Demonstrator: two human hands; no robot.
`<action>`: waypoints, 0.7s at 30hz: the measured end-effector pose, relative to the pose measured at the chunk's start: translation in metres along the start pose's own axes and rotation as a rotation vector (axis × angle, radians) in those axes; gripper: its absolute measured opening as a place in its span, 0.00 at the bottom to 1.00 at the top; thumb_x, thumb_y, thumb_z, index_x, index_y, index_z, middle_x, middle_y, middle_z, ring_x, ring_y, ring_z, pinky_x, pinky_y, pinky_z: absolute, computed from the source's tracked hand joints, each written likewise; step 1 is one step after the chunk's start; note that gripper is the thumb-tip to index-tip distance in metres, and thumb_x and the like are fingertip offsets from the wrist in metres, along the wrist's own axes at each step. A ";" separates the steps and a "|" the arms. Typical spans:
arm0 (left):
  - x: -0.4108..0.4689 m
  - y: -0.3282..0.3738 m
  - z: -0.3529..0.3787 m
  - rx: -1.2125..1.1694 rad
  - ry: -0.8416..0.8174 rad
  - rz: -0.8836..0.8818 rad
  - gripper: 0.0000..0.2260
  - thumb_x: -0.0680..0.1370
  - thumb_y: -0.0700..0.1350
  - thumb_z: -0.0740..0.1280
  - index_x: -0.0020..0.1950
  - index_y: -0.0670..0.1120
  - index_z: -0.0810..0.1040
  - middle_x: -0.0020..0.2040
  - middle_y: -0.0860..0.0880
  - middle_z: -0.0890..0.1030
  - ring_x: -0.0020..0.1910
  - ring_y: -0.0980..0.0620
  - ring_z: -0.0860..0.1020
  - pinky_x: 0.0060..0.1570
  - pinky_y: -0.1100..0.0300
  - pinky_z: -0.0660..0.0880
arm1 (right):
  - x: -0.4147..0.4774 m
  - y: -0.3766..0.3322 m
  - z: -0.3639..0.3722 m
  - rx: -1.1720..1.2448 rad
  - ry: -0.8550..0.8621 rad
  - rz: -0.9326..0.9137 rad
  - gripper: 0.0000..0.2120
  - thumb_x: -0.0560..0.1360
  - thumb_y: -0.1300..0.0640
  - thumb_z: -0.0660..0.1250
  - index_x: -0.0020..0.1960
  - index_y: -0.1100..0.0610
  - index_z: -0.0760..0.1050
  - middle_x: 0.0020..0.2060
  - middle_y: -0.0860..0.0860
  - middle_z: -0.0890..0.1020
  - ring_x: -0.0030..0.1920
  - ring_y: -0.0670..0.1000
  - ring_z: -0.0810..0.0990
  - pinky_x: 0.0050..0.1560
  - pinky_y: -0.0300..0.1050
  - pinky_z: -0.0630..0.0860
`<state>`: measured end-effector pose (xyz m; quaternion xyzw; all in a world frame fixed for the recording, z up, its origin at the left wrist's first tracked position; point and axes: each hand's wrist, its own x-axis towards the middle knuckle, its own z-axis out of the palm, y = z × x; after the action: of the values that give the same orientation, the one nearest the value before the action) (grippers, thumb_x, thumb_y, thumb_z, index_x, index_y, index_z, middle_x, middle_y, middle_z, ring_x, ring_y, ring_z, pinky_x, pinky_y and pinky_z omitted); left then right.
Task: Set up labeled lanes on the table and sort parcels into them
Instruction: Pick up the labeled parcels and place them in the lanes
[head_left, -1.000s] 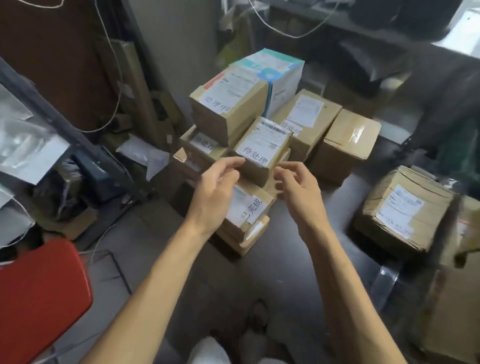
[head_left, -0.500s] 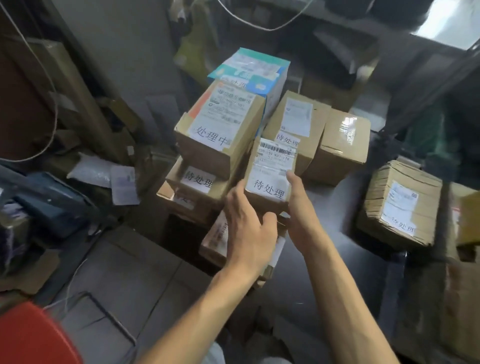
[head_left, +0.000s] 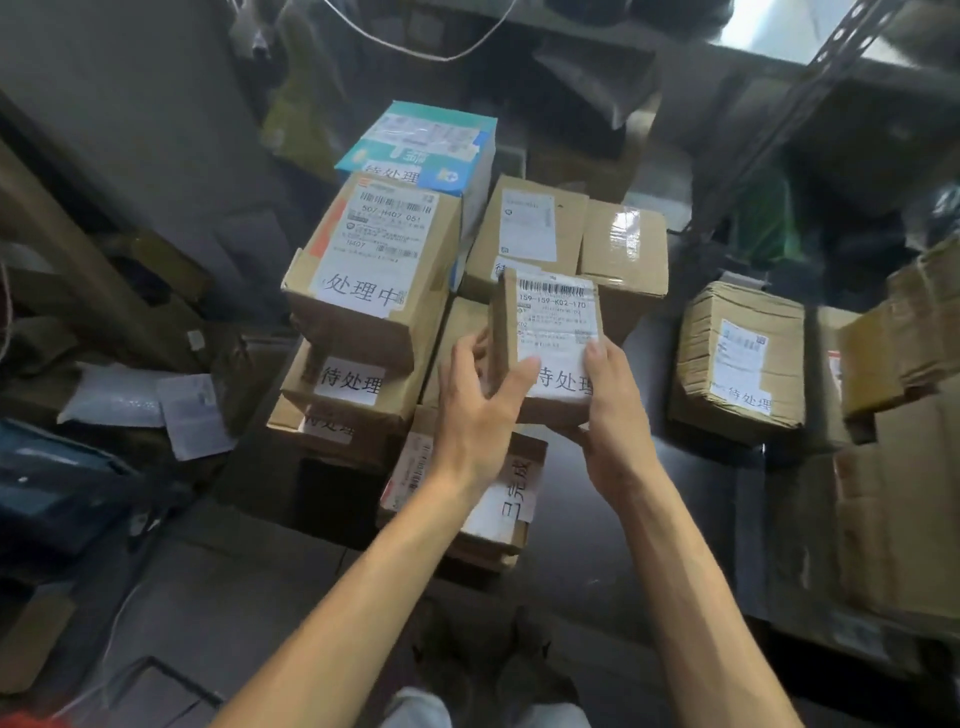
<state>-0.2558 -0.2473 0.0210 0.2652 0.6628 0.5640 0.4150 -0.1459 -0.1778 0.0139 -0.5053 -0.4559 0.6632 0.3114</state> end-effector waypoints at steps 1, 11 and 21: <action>0.006 0.003 0.001 -0.092 -0.060 -0.042 0.25 0.73 0.58 0.70 0.68 0.54 0.70 0.63 0.51 0.80 0.59 0.58 0.80 0.58 0.62 0.77 | -0.004 -0.004 -0.005 0.023 -0.032 -0.011 0.15 0.86 0.50 0.55 0.71 0.49 0.71 0.59 0.49 0.84 0.52 0.45 0.85 0.44 0.43 0.83; -0.019 0.032 0.091 -0.271 -0.448 -0.033 0.37 0.67 0.49 0.71 0.74 0.42 0.66 0.64 0.42 0.82 0.62 0.43 0.82 0.64 0.45 0.77 | -0.051 -0.033 -0.106 0.122 0.007 -0.241 0.26 0.81 0.49 0.65 0.77 0.51 0.64 0.66 0.55 0.80 0.64 0.59 0.81 0.63 0.67 0.78; -0.092 0.055 0.207 -0.246 -0.584 0.076 0.26 0.74 0.45 0.64 0.73 0.44 0.68 0.63 0.45 0.83 0.61 0.47 0.82 0.57 0.52 0.81 | -0.106 -0.064 -0.233 0.112 0.080 -0.393 0.28 0.81 0.53 0.66 0.78 0.51 0.63 0.65 0.54 0.81 0.60 0.55 0.84 0.54 0.50 0.83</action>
<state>-0.0389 -0.2016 0.0929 0.3885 0.4323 0.5550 0.5951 0.1044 -0.1777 0.0962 -0.4148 -0.4954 0.5933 0.4801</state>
